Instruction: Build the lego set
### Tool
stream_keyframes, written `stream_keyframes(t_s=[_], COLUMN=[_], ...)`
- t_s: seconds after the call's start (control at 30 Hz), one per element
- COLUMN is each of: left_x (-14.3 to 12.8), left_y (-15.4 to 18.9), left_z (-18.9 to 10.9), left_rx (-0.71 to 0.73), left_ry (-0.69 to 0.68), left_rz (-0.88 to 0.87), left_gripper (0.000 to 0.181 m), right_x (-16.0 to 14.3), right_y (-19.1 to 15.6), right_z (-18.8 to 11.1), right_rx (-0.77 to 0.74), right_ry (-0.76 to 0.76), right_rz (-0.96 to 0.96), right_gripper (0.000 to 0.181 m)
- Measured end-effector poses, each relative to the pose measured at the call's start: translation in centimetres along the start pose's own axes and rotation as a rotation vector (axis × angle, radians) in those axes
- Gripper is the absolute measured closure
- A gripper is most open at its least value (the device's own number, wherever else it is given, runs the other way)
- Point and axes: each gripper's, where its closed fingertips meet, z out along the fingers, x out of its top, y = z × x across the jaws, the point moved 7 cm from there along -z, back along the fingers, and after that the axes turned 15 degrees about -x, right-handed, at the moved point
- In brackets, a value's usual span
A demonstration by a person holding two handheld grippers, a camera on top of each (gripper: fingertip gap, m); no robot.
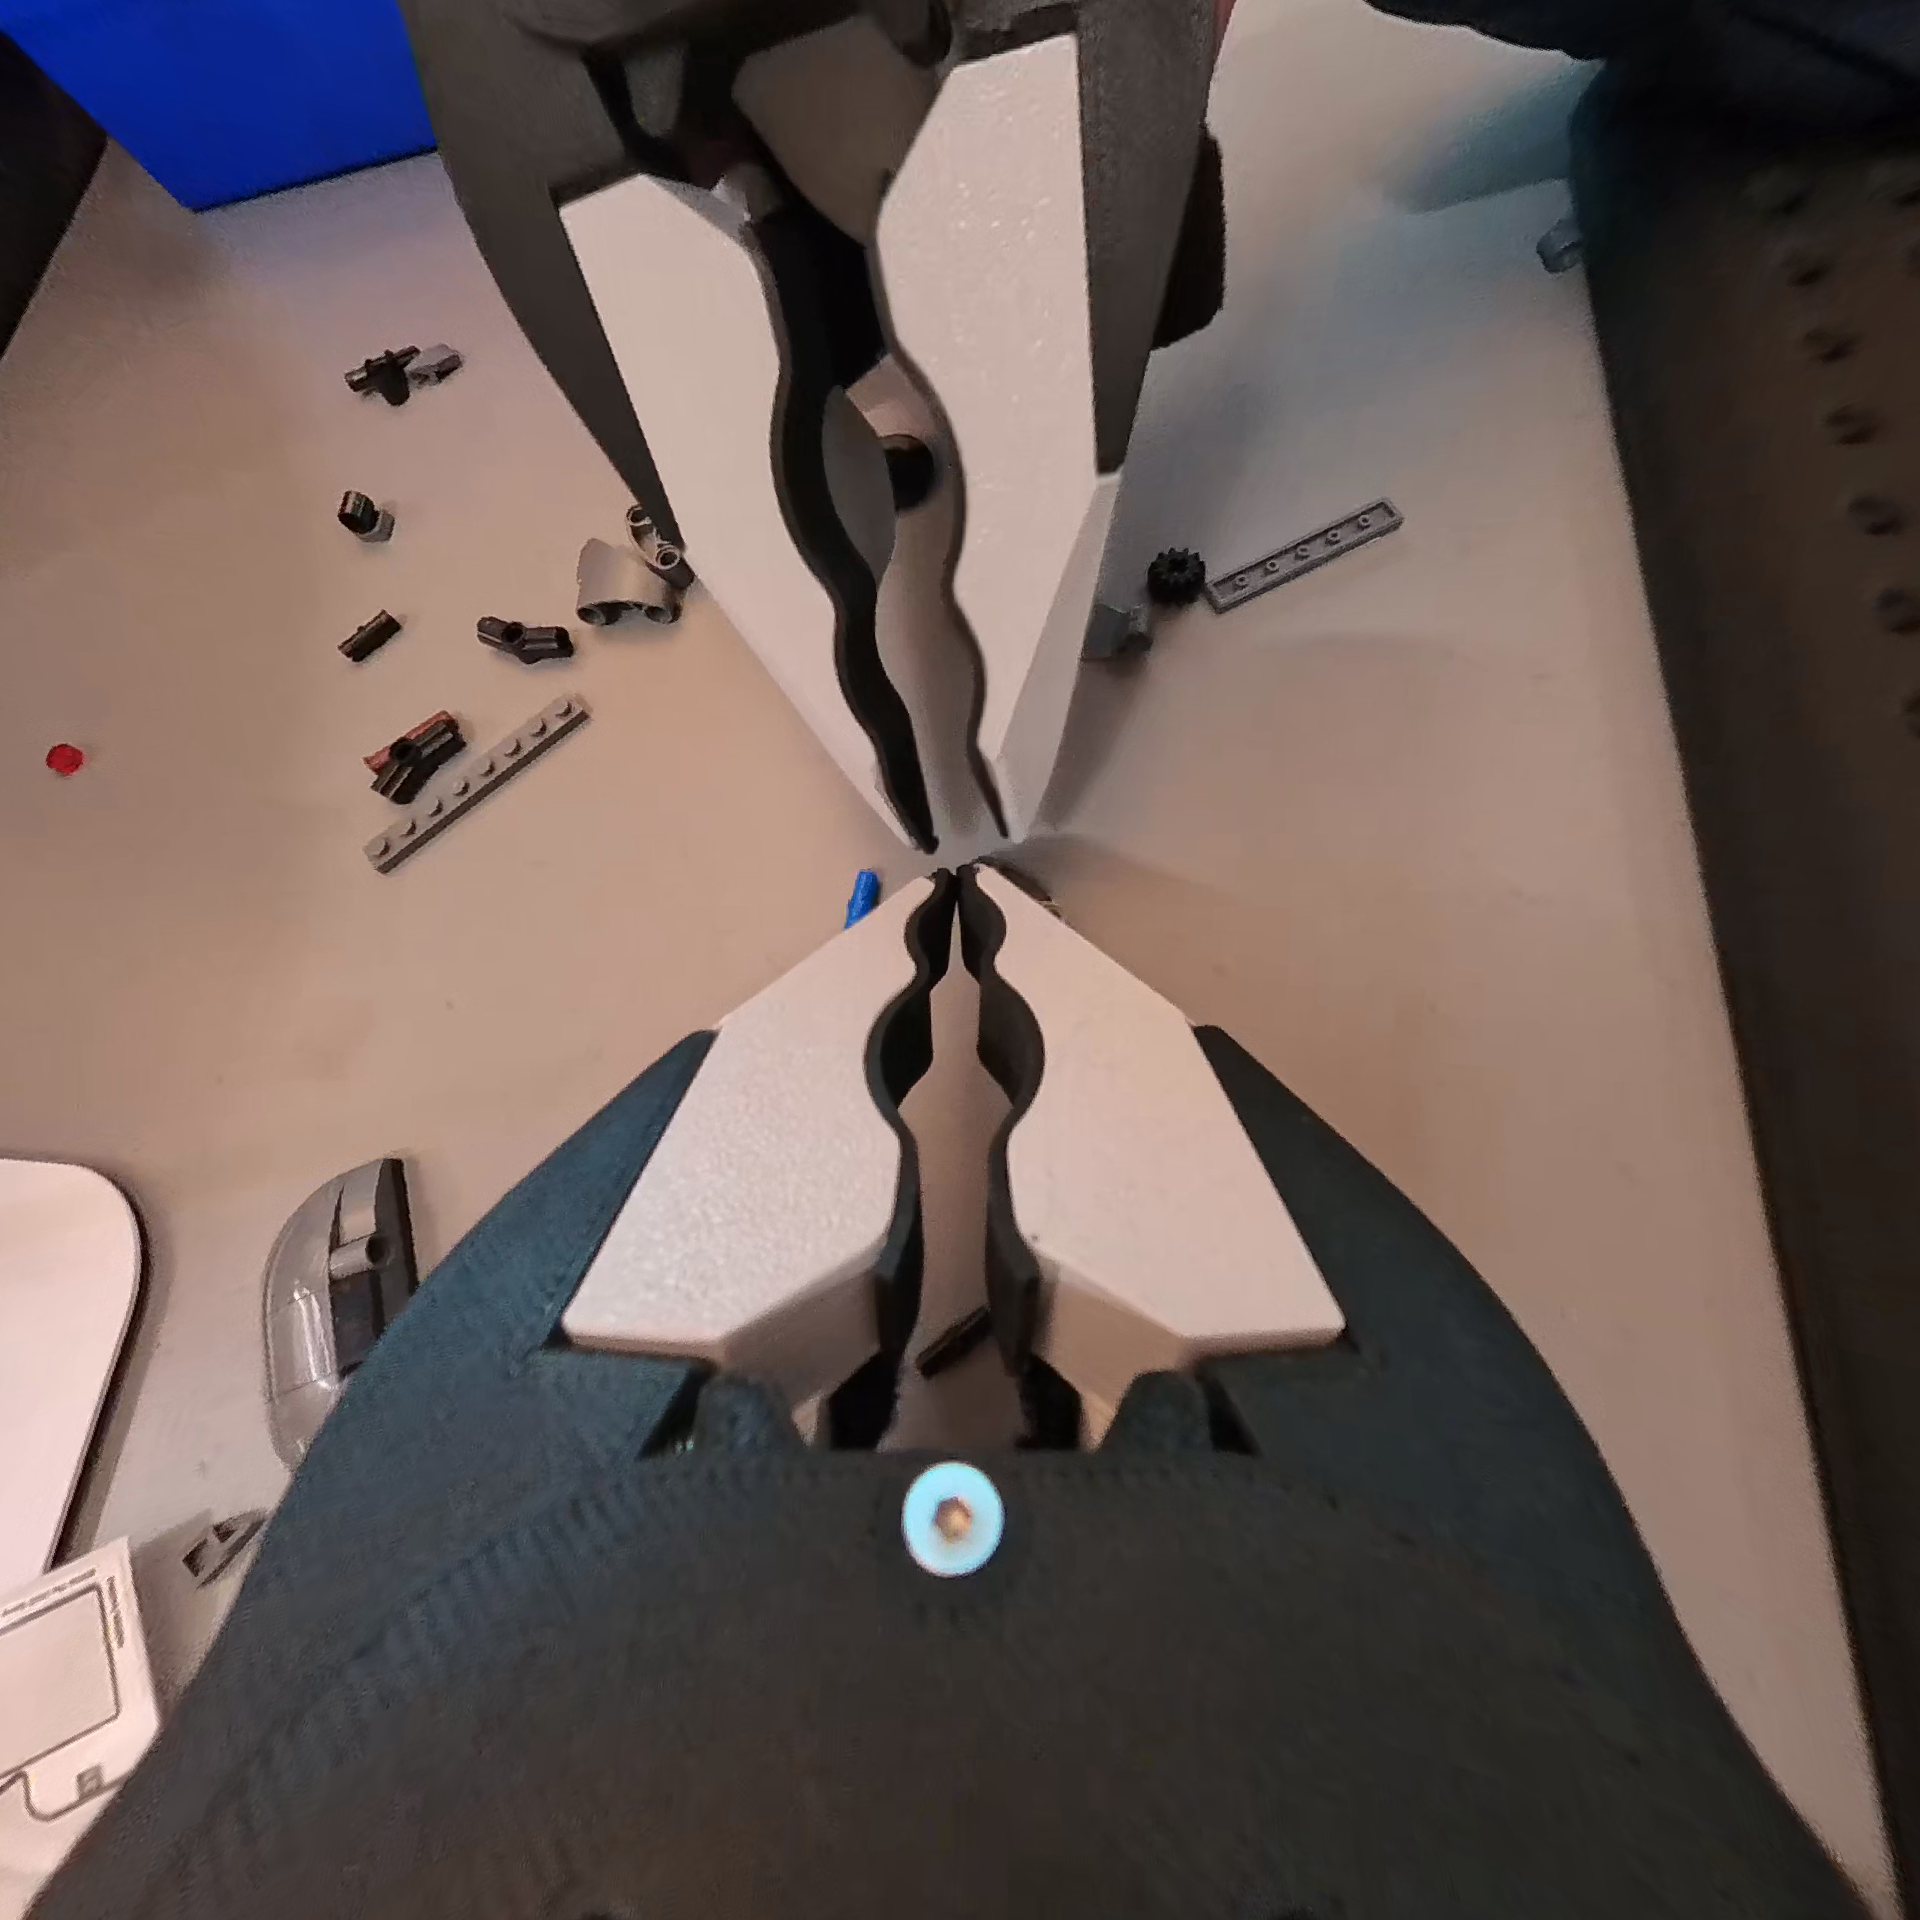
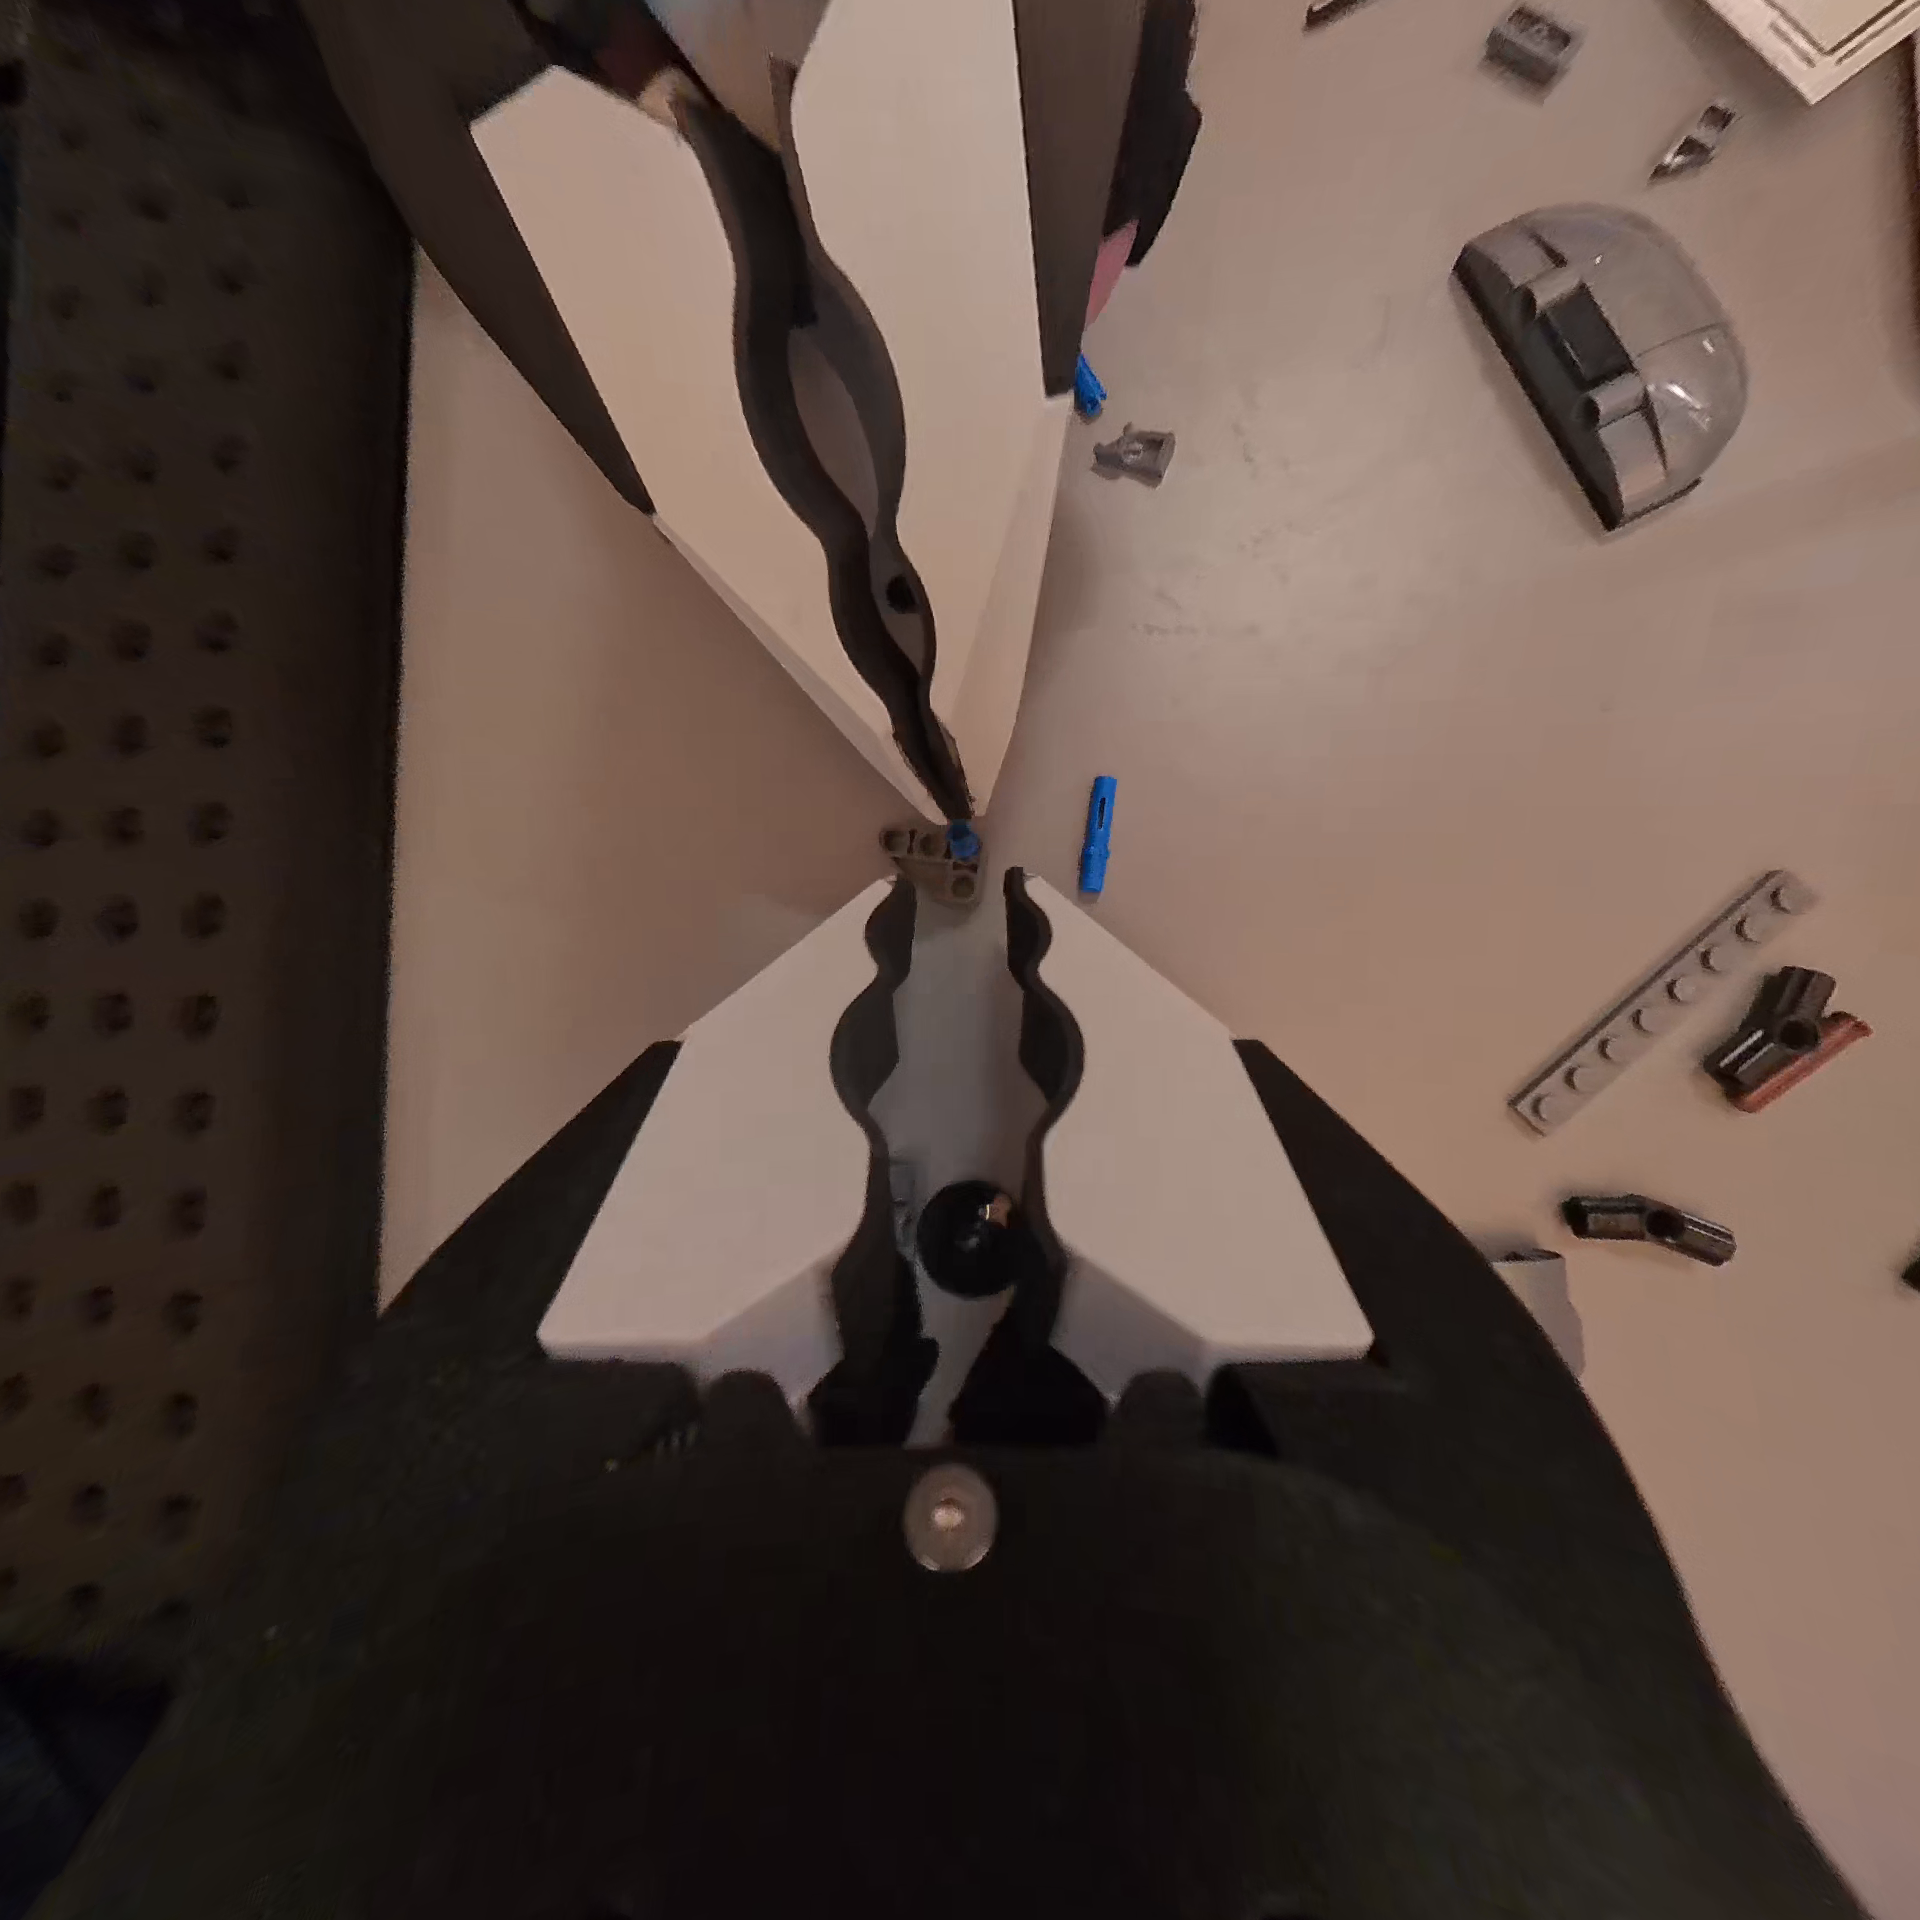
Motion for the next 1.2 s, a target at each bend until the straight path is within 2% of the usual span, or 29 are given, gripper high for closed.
stream_keyframes(t_s=[0.3, 0.9, 1.2], left_x=[0.06, 0.36, 0.18], left_y=[0.11, 0.14, 0.25], left_z=[0.38, 0.65, 0.64], left_rx=[0.003, 0.038, 0.017], left_ry=[-0.015, -0.085, -0.068], left_rz=[0.012, 0.053, 0.043], left_gripper=[0.181, 0.181, 0.181], right_x=[0.18, -0.05, 0.01], right_y=[0.02, -0.08, -0.27], right_z=[0.15, 0.83, 0.91], right_rx=[-0.003, -0.015, -0.014], right_ry=[0.013, -0.024, -0.036], right_rz=[0.001, -0.017, -0.024], right_gripper=[0.181, 0.181, 0.181])
